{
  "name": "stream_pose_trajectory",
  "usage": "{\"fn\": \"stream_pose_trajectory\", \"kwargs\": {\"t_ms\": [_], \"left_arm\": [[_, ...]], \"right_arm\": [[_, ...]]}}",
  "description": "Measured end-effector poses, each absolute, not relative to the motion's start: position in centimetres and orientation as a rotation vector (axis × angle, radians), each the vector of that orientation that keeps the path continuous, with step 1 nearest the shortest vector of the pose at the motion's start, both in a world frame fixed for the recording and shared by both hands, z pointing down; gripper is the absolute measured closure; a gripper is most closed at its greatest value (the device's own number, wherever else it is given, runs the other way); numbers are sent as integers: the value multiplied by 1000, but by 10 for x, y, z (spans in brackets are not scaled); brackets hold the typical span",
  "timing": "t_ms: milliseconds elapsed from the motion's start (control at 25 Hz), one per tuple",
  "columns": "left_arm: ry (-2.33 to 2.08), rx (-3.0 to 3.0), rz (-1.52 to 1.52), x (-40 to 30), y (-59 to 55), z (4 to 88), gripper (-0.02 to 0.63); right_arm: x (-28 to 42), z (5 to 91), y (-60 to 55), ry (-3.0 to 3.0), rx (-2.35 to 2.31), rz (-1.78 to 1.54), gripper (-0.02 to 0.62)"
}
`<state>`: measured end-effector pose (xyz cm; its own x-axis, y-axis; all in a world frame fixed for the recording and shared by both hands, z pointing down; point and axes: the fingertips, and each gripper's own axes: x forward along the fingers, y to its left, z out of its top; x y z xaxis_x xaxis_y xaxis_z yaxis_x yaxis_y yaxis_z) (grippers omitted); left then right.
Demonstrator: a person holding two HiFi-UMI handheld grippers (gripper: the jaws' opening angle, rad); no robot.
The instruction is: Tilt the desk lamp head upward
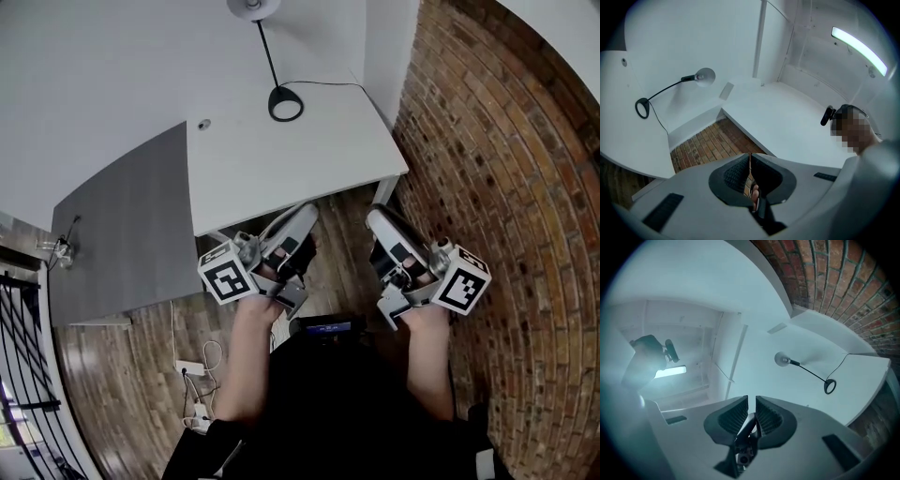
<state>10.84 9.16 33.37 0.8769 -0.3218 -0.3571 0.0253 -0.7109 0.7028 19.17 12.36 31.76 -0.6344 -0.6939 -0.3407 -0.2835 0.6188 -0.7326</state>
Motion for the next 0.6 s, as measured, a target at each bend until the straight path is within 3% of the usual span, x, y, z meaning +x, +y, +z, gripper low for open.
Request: {"fn": "stream_pose_trajectory", "kwargs": {"t_ms": [600], "left_arm": [[-236,2200,-712,56,80,351,591]], "right_arm": [[135,326,115,2301,-795,-931,552]]}}
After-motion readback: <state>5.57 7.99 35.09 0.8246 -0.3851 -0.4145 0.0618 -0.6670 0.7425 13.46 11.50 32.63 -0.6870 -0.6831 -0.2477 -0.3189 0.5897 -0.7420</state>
